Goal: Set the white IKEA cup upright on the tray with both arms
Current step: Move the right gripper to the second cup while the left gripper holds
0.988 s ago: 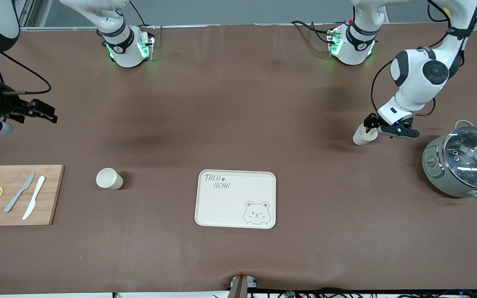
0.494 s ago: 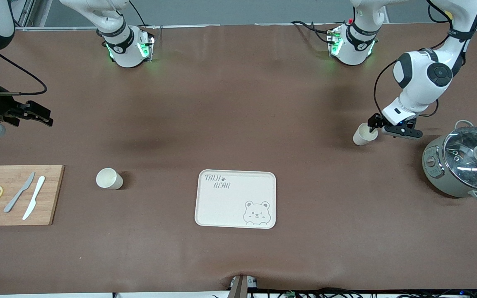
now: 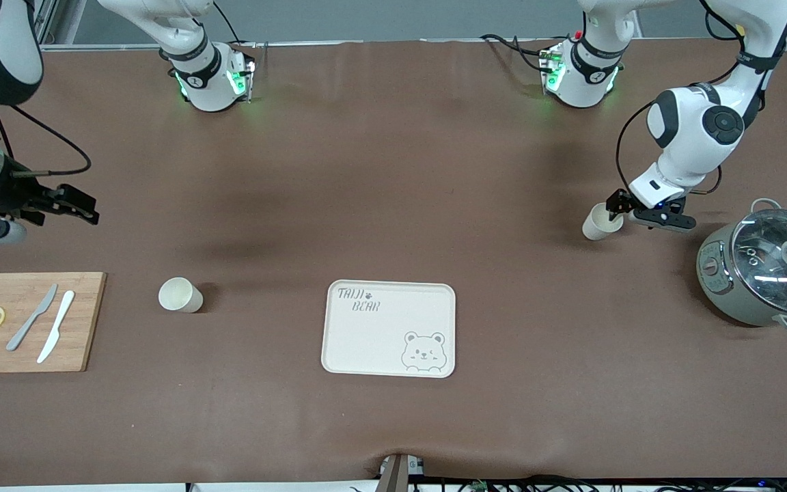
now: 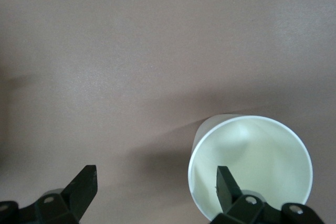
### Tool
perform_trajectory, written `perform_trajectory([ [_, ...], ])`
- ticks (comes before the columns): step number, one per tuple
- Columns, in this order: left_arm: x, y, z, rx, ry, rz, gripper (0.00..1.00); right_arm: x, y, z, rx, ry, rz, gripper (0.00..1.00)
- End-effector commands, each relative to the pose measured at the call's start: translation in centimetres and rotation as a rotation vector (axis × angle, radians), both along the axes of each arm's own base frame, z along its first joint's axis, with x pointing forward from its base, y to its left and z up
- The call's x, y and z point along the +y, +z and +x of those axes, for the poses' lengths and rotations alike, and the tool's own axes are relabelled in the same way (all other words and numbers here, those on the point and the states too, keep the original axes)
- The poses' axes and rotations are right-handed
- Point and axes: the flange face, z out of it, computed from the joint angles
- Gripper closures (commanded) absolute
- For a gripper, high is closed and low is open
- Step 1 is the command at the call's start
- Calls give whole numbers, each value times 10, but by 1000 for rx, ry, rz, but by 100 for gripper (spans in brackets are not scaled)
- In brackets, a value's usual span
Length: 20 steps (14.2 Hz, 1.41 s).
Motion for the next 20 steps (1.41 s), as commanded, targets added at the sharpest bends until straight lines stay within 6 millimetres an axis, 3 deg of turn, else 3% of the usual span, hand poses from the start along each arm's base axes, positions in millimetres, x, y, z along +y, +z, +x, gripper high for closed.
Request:
perform_trajectory([
  [1, -2, -1, 0, -19, -24, 9, 0, -9, -28, 16, 9, -4, -3, 0],
  [10, -16, 1, 2, -26, -33, 3, 0, -17, -107, 53, -42, -14, -9, 0],
  [16, -20, -1, 4, -26, -36, 0, 0, -22, -164, 65, -54, -23, -6, 0],
  [18, -30, -1, 5, -29, -43, -5, 0, -19, -178, 64, -73, -17, -6, 0],
  [19, -30, -1, 6, -28, -40, -6, 5, -20, -185, 65, -68, -19, -5, 0],
  [20, -30, -2, 6, -26, -37, -6, 19, -21, -192, 66, -76, -22, -4, 0],
])
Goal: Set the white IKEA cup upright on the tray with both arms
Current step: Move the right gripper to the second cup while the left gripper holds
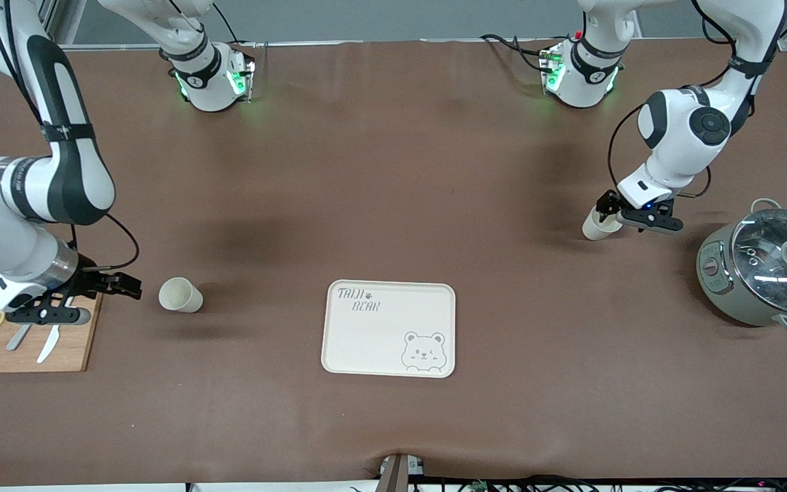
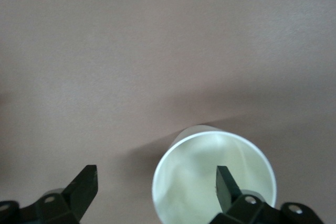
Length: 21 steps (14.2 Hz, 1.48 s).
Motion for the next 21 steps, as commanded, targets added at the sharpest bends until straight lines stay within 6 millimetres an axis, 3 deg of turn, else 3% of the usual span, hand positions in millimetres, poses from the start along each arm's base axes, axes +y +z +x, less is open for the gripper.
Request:
perform_trajectory([
  [1, -3, -1, 3, -13, 14, -2, 39, -1, -14, 2, -24, 2, -7, 0],
  [3, -3, -1, 3, -13, 19, -2, 95, -1, -27, 0, -38, 2, -6, 0],
  [4, -3, 0, 4, -15, 19, -2, 100, 0, -33, -2, -47, 4, -7, 0],
  [13, -1, -1, 6, -15, 31, -4, 100, 4, -86, -30, -100, 8, -6, 0],
  [16, -2, 8, 17, -39, 36, -5, 100, 4, -97, -38, -107, 6, -6, 0],
  [17, -6, 15, 25, -57, 49, -9, 100, 4, -98, -40, -110, 7, -6, 0],
  [21, -58, 60, 69, -39, 92, -37, 100, 8, -111, -46, -126, 11, -5, 0],
])
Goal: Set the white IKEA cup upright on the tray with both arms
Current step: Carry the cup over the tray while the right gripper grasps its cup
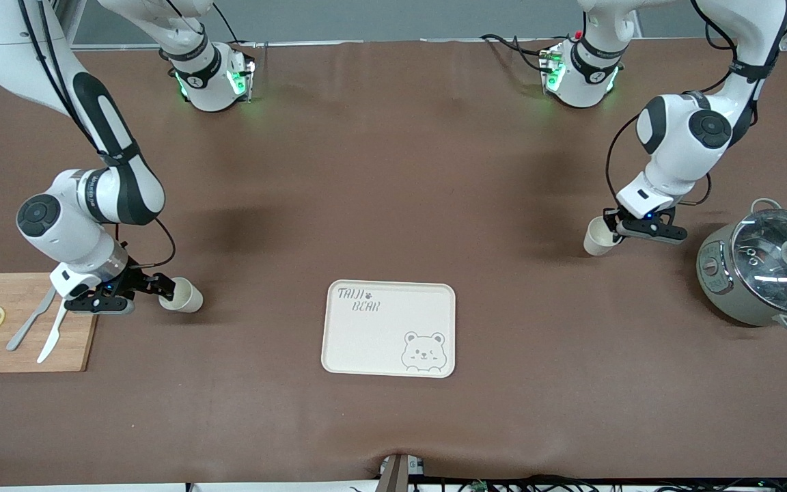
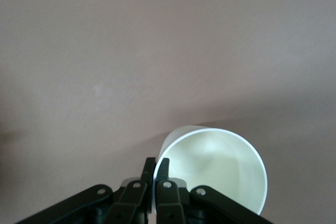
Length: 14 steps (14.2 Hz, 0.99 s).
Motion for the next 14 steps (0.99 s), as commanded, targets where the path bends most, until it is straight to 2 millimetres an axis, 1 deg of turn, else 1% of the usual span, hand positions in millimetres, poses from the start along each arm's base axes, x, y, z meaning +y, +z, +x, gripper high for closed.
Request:
perform_trajectory([
  [1, -45, 39, 36, 23, 44, -21, 100, 2, -7, -4, -8, 8, -3, 0],
  [4, -96, 79, 67, 75, 76, -39, 100, 2, -14, -4, -11, 7, -2, 0],
  [6, -133, 102, 85, 98, 80, -51, 100, 4, -13, -3, -13, 10, -3, 0],
  [8, -162, 117, 102, 124, 105, -61, 100, 5, -12, -2, -16, 12, -2, 0],
  [10, -189, 125, 114, 143, 114, -73, 100, 6, -17, -1, -27, 13, -2, 0],
  [12, -213, 128, 122, 146, 119, -70, 100, 7, -17, 0, -30, 15, -2, 0],
  [14, -240, 127, 132, 128, 118, -3, 100, 9, -20, 0, -28, 17, 0, 0],
])
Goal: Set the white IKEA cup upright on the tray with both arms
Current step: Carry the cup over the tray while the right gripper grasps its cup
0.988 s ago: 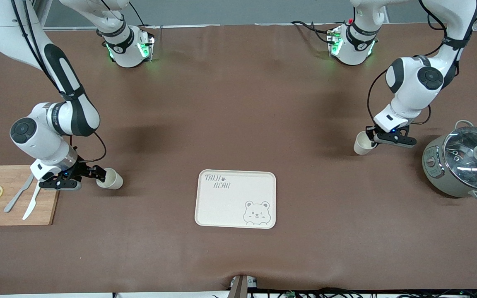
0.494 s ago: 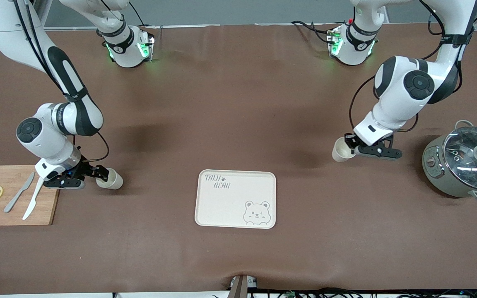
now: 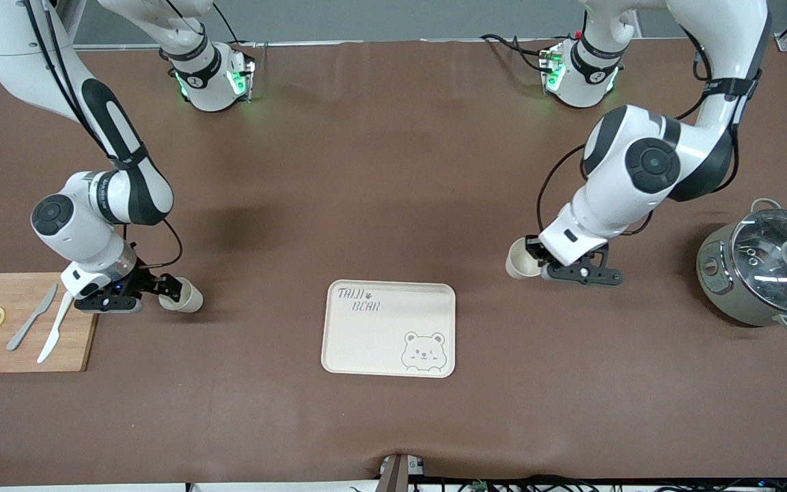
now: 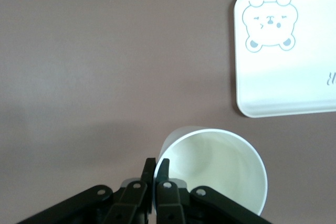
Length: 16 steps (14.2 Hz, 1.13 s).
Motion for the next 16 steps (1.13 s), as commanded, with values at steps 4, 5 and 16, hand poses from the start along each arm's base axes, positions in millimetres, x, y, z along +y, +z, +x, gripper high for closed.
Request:
perform_trajectory([
  [4, -81, -11, 31, 19, 30, 53, 100, 4, -3, 3, -10, 8, -2, 0],
  [5, -88, -15, 32, 21, 38, 47, 100, 4, -3, 3, -8, 6, -2, 0],
  [16, -158, -56, 40, -35, 113, 31, 100, 5, -1, 4, -10, 5, 0, 71],
])
